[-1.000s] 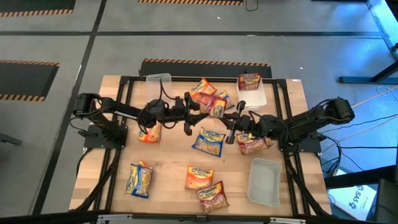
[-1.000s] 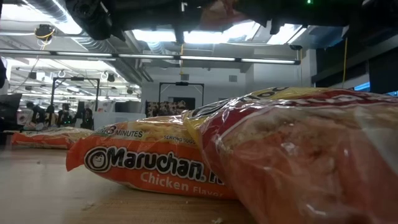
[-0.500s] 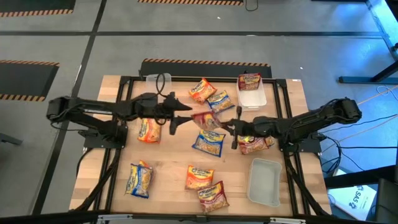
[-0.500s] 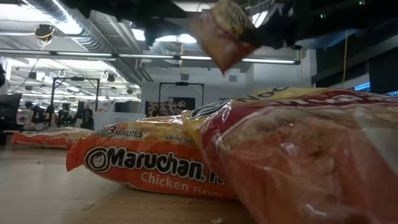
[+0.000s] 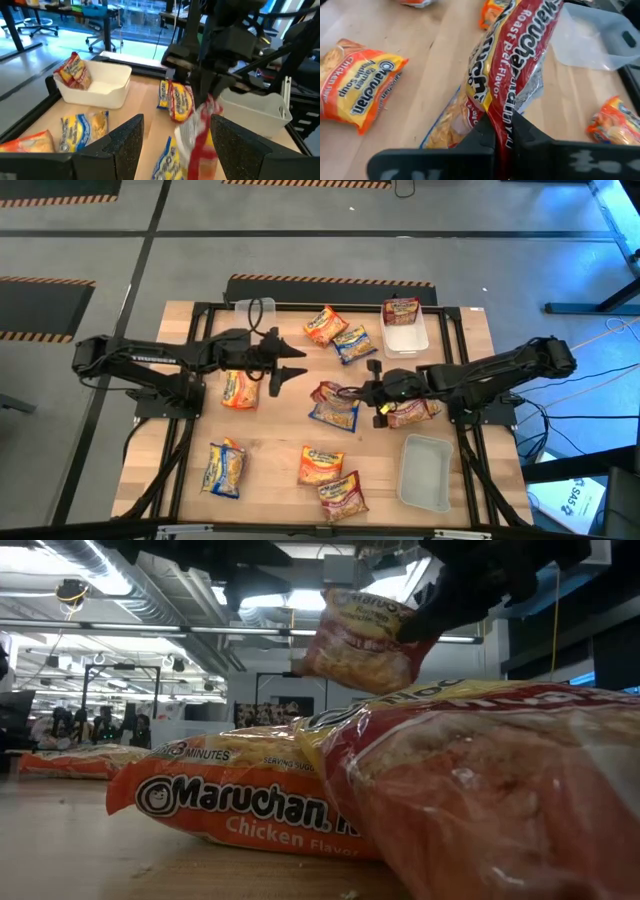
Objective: Sort Maruchan noodles
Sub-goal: Put the top left red noodle pack into the white bin
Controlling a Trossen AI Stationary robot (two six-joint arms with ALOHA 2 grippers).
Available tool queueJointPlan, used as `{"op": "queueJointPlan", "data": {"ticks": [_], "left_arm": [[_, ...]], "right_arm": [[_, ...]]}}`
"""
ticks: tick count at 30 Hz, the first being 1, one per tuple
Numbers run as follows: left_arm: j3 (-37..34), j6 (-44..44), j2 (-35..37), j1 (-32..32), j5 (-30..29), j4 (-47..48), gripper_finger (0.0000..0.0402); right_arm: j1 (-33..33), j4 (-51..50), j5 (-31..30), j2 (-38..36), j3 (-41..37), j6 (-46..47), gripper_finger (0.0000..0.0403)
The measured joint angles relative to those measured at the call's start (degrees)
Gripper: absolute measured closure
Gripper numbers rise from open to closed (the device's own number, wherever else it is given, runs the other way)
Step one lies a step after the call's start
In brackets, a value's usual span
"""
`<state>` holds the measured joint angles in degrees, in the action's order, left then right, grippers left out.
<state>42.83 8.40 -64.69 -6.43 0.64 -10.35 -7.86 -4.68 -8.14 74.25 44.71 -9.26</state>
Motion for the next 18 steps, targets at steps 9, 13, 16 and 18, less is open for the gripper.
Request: {"op": "queueJointPlan", "data": {"ticks": [9,13,16,18], "left_arm": [[-0.09,3.01,-8.62,2.54,-0.02,0.11,0.0179],[-0.04,4.82,-10.01,2.26,-0.01,-2.17,0.0162],[-0.04,7.97,-10.34,1.54,3.44,-3.73,0.0136],[-0.04,9.12,-10.34,1.24,4.61,-3.65,0.0118]], "right_arm": [[0.00,0.57,0.26,0.91,0.21,0.00,0.0402],[0.00,0.55,0.26,0.91,0.21,0.00,0.0402],[0.00,0.73,0.26,0.91,0.21,-0.03,0.0402],[0.00,0.78,0.26,0.91,0.21,-0.20,0.0402]]}}
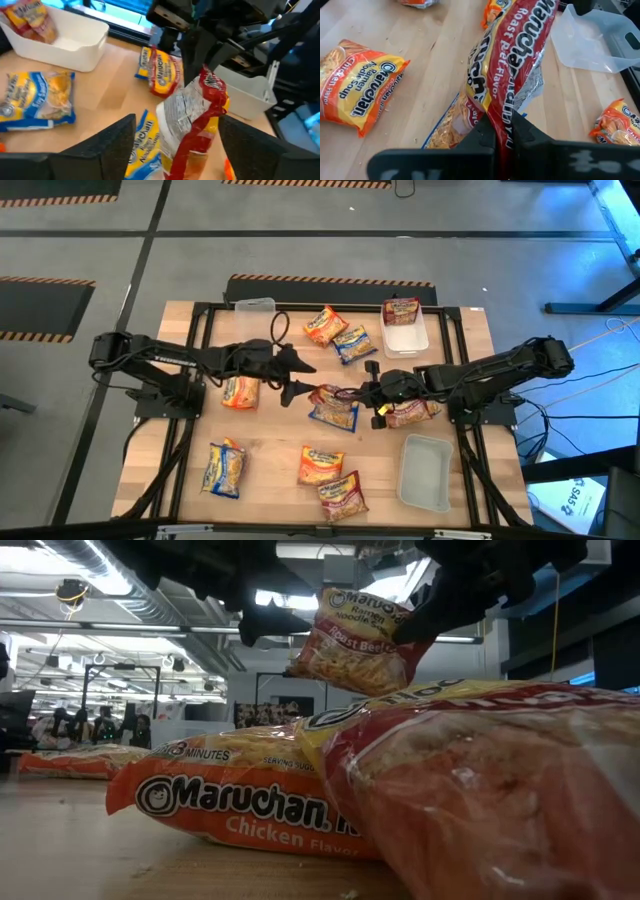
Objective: Sort Maruchan noodles
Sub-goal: Put the top left red noodle pack into the white bin
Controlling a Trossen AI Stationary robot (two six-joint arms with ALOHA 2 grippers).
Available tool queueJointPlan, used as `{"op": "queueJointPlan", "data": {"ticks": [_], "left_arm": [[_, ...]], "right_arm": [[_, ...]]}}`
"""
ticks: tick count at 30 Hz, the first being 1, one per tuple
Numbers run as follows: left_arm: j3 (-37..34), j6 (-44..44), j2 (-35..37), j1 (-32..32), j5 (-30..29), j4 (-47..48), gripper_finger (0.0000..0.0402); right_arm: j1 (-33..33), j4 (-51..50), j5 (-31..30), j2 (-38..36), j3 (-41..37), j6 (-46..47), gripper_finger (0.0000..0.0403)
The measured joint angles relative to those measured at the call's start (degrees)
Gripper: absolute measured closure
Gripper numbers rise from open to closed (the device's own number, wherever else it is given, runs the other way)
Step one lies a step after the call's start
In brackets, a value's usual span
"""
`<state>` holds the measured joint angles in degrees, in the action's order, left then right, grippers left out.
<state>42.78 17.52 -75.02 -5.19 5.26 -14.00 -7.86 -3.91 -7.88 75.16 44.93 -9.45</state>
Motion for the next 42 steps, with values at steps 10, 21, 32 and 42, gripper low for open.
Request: {"op": "queueJointPlan", "data": {"ticks": [10,21,32,42], "left_arm": [[0.00,-4.58,-0.02,3.32,-0.77,-0.76,0.0098],[-0.02,-4.42,-4.96,4.23,-0.16,-6.02,0.0098],[0.00,-4.68,-5.29,4.55,0.47,-6.78,0.0200],[0.00,-6.74,-5.27,4.52,0.20,-6.38,0.0231]], "right_arm": [[0.00,4.26,-0.02,0.00,0.00,-2.00,0.0402],[0.00,10.22,0.14,-0.02,0.04,-3.21,0.0402],[0.00,12.24,0.24,-0.02,0.04,-2.28,0.0389],[0.00,11.46,-0.43,-0.38,0.04,2.00,0.0310]]}}
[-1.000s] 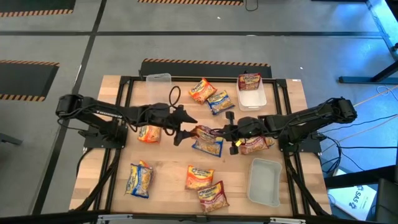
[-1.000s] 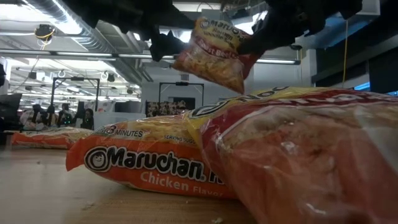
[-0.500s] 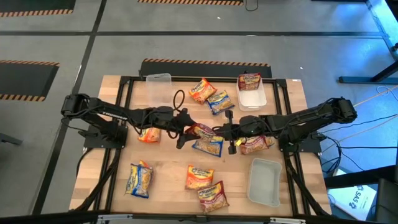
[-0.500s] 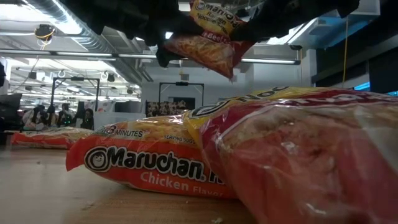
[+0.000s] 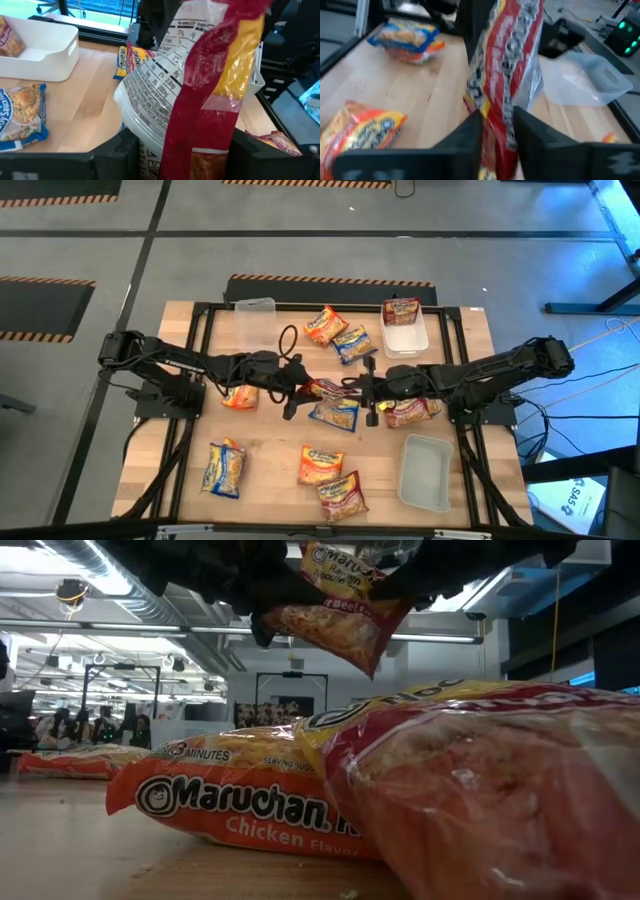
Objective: Sort Maruchan noodles
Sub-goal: Put the top left red noodle pack into the white bin
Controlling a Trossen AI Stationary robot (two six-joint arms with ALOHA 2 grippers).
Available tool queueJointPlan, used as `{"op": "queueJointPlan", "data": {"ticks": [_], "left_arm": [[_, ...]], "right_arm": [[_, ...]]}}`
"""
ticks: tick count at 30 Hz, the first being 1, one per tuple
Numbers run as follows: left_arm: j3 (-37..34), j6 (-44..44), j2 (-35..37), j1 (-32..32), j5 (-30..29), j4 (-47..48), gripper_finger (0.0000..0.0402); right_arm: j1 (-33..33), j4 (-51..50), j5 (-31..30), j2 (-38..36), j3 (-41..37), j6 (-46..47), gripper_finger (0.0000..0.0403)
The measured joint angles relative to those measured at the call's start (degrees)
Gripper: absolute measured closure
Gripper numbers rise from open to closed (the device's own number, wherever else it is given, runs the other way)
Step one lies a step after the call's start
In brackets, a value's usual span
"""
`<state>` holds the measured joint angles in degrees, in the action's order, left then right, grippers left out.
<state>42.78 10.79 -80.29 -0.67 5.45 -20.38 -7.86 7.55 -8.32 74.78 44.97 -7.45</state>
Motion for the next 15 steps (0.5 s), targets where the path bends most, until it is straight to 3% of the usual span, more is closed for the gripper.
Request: {"op": "queueJointPlan", "data": {"ticks": [5,9,12,15], "left_arm": [[0.00,-0.91,0.00,0.00,-1.07,0.46,0.0232],[0.00,-2.41,0.04,-0.07,-1.90,0.48,0.0232],[0.00,-3.40,0.04,-0.07,-2.39,0.33,0.0233],[0.00,-3.72,0.04,-0.07,-3.04,0.31,0.0233]], "right_arm": [[0.00,-4.27,-3.06,-2.95,0.05,2.90,0.0216],[0.02,-4.45,-1.66,-4.41,3.19,7.32,0.0144],[0.16,-4.60,0.61,-2.77,6.35,7.66,0.0106],[1.28,-10.94,1.65,0.97,10.62,8.62,0.0085]]}}
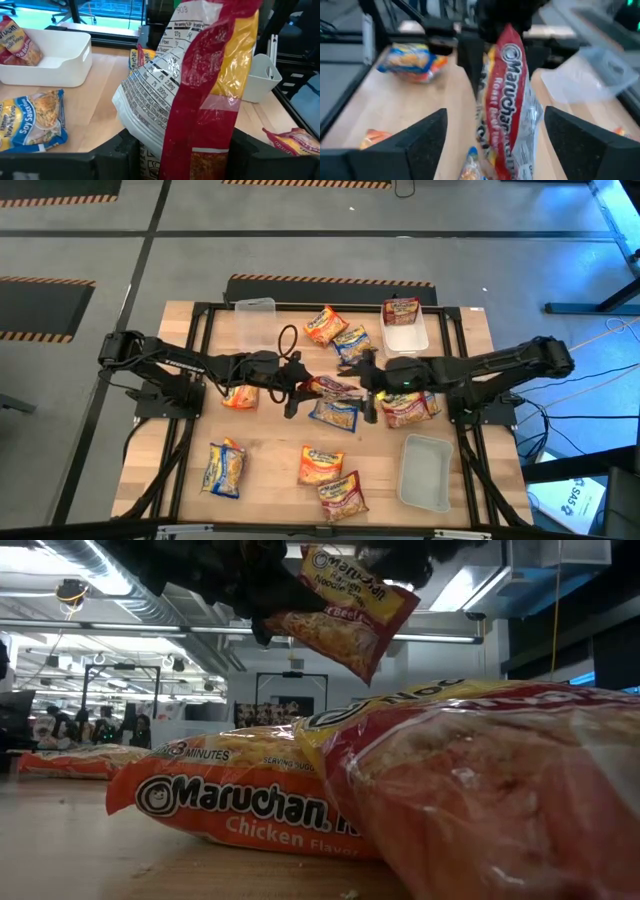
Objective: Sort Maruchan noodles
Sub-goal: Put the top left red noodle pack into the white bin
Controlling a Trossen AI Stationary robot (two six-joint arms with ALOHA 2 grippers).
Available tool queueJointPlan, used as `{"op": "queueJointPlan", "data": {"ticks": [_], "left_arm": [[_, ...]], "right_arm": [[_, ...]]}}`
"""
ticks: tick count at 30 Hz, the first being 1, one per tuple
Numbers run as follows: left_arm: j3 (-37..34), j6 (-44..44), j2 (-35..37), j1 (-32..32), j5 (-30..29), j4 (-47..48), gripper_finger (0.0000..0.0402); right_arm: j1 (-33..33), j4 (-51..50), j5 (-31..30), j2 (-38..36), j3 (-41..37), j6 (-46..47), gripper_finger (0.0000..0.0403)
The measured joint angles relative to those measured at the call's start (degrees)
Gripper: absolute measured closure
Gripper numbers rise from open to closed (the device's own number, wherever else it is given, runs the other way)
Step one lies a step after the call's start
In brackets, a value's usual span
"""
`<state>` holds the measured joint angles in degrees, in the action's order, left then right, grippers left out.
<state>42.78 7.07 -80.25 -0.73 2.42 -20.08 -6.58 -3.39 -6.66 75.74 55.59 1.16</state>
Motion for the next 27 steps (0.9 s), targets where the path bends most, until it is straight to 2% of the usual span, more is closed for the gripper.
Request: {"op": "queueJointPlan", "data": {"ticks": [6,12,16,23,27], "left_arm": [[0.00,-0.02,0.00,0.00,-0.37,-0.02,0.0233],[-0.02,-0.09,0.00,0.04,-0.31,0.27,0.0233],[-0.02,-0.11,0.01,0.06,-0.31,0.58,0.0233],[-0.02,-0.16,0.02,0.00,-0.39,0.57,0.0232],[-0.02,0.02,0.02,0.00,-0.64,0.55,0.0223]], "right_arm": [[1.89,-11.92,3.63,9.08,10.36,1.67,0.0083],[1.82,-19.91,4.09,15.33,17.38,0.75,0.0107],[1.78,-20.90,4.11,16.06,18.29,-1.10,0.0157],[1.76,-20.99,0.56,16.04,18.32,-1.78,0.0290],[1.67,-21.20,0.21,16.02,18.32,-3.09,0.0344]]}}
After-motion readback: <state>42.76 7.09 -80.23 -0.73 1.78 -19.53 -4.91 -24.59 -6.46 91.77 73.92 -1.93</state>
